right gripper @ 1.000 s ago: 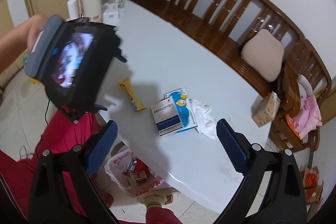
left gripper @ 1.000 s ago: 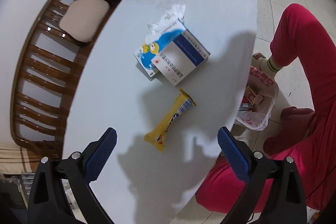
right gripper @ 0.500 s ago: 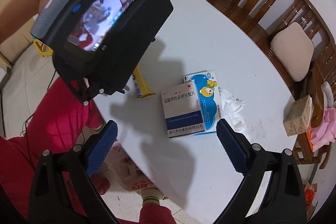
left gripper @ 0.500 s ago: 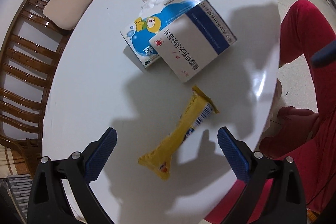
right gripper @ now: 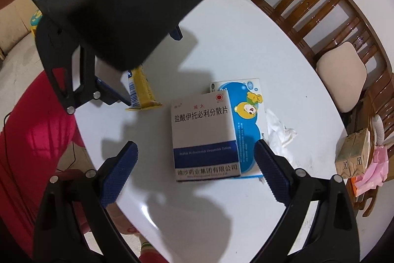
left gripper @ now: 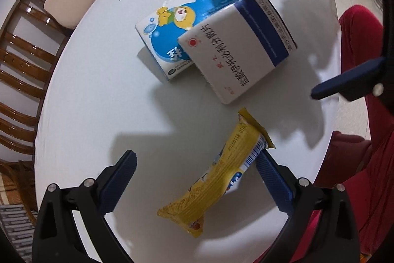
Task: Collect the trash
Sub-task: 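Grasp the yellow snack wrapper with the left tool while the right tool grasps the white medicine box, then carry the yellow wrapper and white medicine box down over the white bag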
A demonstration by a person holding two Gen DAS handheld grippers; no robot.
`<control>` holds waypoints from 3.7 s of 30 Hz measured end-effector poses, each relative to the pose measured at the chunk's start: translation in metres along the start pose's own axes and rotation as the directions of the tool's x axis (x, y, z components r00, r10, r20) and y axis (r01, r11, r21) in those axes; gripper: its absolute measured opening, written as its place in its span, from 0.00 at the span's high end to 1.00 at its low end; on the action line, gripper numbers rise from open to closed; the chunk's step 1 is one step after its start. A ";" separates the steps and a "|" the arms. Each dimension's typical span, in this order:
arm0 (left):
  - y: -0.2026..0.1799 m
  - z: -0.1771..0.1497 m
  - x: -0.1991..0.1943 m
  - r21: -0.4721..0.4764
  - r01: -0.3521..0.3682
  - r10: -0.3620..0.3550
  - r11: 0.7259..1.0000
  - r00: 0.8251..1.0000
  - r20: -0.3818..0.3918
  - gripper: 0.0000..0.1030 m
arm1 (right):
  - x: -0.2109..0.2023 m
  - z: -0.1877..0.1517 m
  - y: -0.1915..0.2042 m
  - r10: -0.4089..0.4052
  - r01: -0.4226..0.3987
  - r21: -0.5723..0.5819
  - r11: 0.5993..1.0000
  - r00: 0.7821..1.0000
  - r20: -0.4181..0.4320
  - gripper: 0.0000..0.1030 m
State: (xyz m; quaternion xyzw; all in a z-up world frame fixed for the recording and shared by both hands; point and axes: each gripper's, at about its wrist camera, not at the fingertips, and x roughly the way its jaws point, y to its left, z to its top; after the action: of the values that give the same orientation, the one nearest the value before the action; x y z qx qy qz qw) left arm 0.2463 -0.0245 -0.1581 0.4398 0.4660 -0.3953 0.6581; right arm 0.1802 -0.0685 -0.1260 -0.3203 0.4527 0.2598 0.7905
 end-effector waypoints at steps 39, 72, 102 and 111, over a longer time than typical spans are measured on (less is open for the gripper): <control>-0.011 -0.005 -0.017 -0.535 0.103 -0.122 0.839 0.993 0.001 0.77 | -0.003 -0.022 0.001 -0.028 0.028 0.247 0.969 1.000 -0.003 0.41; -0.051 -0.022 -0.101 -0.660 -0.056 0.202 0.749 0.968 0.147 0.85 | -0.109 -0.055 -0.003 -0.201 0.105 0.478 0.872 0.968 0.153 0.41; -0.201 -0.016 -0.107 -0.581 0.026 0.153 0.813 0.954 0.257 0.85 | -0.172 -0.137 0.079 -0.256 0.112 0.586 0.803 0.952 0.169 0.41; -0.213 -0.022 -0.079 -0.588 0.070 0.099 0.806 0.963 0.250 0.85 | -0.154 -0.148 0.093 -0.227 0.099 0.596 0.797 0.963 0.144 0.41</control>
State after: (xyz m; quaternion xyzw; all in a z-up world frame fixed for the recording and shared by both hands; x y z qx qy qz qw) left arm 0.0219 -0.0594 -0.1305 0.1587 0.4687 -0.2813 0.8222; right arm -0.0365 -0.1361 -0.0724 -0.0711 0.3957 0.0711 0.9128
